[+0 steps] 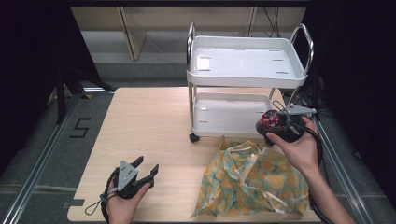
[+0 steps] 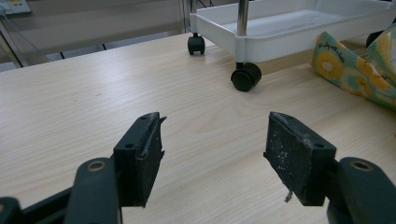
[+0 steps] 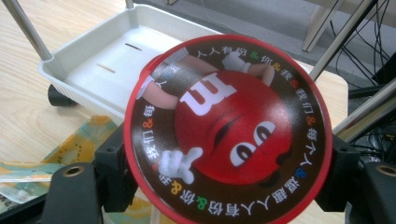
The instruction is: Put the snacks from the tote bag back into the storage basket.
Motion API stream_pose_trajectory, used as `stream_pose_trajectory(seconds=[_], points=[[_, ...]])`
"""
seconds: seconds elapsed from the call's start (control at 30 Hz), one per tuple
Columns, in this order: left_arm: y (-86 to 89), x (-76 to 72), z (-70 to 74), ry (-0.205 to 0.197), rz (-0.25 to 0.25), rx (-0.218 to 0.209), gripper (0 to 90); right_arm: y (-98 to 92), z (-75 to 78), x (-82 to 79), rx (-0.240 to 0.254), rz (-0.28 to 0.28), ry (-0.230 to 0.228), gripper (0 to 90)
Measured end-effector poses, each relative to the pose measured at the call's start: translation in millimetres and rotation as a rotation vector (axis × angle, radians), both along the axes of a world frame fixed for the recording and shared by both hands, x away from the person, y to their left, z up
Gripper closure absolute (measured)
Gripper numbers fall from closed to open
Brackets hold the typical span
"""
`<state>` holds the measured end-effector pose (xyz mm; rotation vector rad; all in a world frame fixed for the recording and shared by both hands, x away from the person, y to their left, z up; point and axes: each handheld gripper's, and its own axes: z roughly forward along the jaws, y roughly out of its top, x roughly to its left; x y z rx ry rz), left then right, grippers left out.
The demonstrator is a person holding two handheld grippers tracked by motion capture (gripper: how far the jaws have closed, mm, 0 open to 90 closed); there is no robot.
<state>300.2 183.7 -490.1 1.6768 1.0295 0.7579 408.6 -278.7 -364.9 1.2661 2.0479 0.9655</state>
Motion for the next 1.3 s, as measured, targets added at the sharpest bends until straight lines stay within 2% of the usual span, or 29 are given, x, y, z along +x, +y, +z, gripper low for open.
stream_pose_trajectory(seconds=[0.07,0.17,0.2,0.27,0.4,0.5,0.53,0.67,0.73,0.77,0.93,1.0,1.03,1.07,1.3], points=[[-0.2,-0.2,0.1,0.004,0.002,0.004,35.8,-0.8,0.9,1.2,-0.009,0.005,-0.012,26.5],[-0.3,-0.1,0.0,0.003,0.0,0.005,35.8,0.7,2.6,0.8,0.006,-0.016,0.013,26.5],[-0.4,-0.2,0.1,0.004,0.002,0.004,35.8,-0.6,2.2,2.3,-0.005,-0.004,-0.001,26.5],[-0.3,-0.3,0.3,0.004,0.003,0.003,35.8,0.0,1.5,3.4,0.002,-0.009,-0.012,26.5],[0.0,-0.3,0.1,0.004,0.002,0.004,35.8,0.9,1.6,3.7,0.003,-0.015,-0.001,26.5],[0.0,-0.1,0.1,0.004,0.002,0.005,35.8,0.0,-0.9,6.0,-0.017,0.0,-0.024,26.5],[0.1,0.0,0.1,0.004,0.001,0.005,35.8,2.3,0.2,4.8,0.009,-0.019,0.007,26.5],[0.0,0.0,-0.2,0.006,0.002,0.004,35.8,3.1,-0.3,6.2,0.009,-0.025,-0.004,26.5],[0.2,-0.1,0.2,0.004,0.001,0.005,35.9,4.5,-2.4,7.6,0.017,-0.032,-0.031,26.5],[0.2,-0.1,0.2,0.004,0.002,0.004,35.9,4.0,-1.5,7.5,0.004,-0.025,-0.024,26.5],[0.3,-0.2,0.2,0.004,0.001,0.003,35.9,5.8,-1.7,8.2,0.013,-0.036,-0.031,26.5],[0.4,-0.1,0.3,0.003,0.001,0.003,35.9,6.0,-2.5,9.7,0.014,-0.032,-0.044,26.5],[0.5,0.0,0.3,0.004,0.001,0.004,35.9,4.8,-2.9,10.9,-0.002,-0.022,-0.059,26.5],[0.7,0.0,0.2,0.004,0.001,0.005,36.0,6.0,-0.6,9.4,0.013,-0.033,-0.021,26.5],[0.8,0.2,0.1,0.0,-0.002,0.002,36.0,6.8,-0.3,11.9,0.009,-0.032,-0.04,26.5]])
